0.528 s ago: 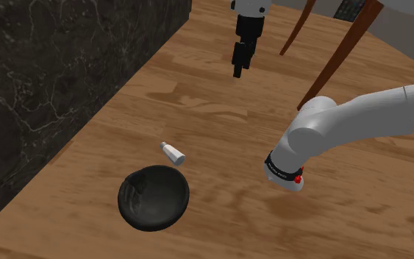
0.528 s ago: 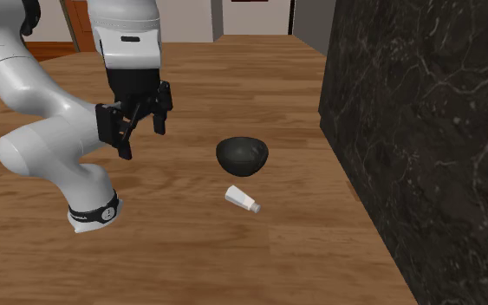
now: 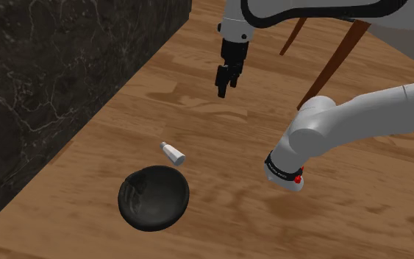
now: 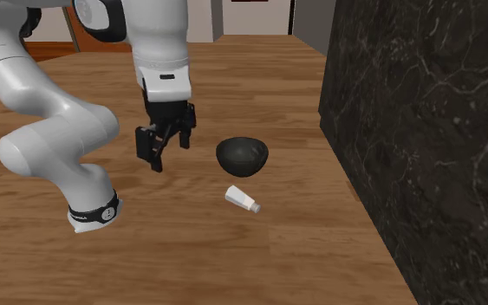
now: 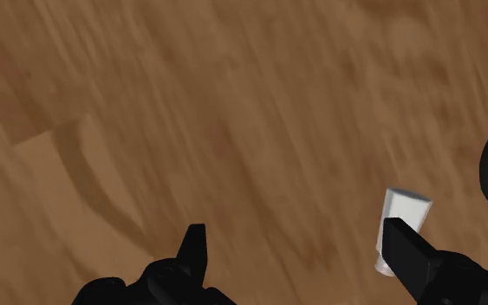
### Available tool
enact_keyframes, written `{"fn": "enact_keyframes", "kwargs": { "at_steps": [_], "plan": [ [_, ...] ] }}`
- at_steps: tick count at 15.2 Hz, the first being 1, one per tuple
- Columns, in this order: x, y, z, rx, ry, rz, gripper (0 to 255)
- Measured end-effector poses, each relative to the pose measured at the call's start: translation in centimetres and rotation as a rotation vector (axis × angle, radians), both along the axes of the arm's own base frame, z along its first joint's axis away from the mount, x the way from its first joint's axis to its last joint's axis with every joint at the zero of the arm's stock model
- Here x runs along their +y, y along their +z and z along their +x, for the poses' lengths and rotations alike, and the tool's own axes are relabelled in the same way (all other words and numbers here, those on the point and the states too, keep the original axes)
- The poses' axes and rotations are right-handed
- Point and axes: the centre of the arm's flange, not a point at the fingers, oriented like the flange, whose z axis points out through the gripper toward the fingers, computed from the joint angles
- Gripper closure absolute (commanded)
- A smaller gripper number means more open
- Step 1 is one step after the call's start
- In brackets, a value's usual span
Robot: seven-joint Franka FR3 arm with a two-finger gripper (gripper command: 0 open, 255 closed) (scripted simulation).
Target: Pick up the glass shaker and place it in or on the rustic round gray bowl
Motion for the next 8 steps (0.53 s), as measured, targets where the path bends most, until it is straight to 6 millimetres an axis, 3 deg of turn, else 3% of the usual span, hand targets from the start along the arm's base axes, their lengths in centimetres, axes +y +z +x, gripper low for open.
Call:
{"fn": "enact_keyframes", "kwargs": {
  "at_steps": [8],
  "plan": [
    [7.2, -7.2, 1.8, -0.032, -0.068, 0.004, 0]
  ]
}}
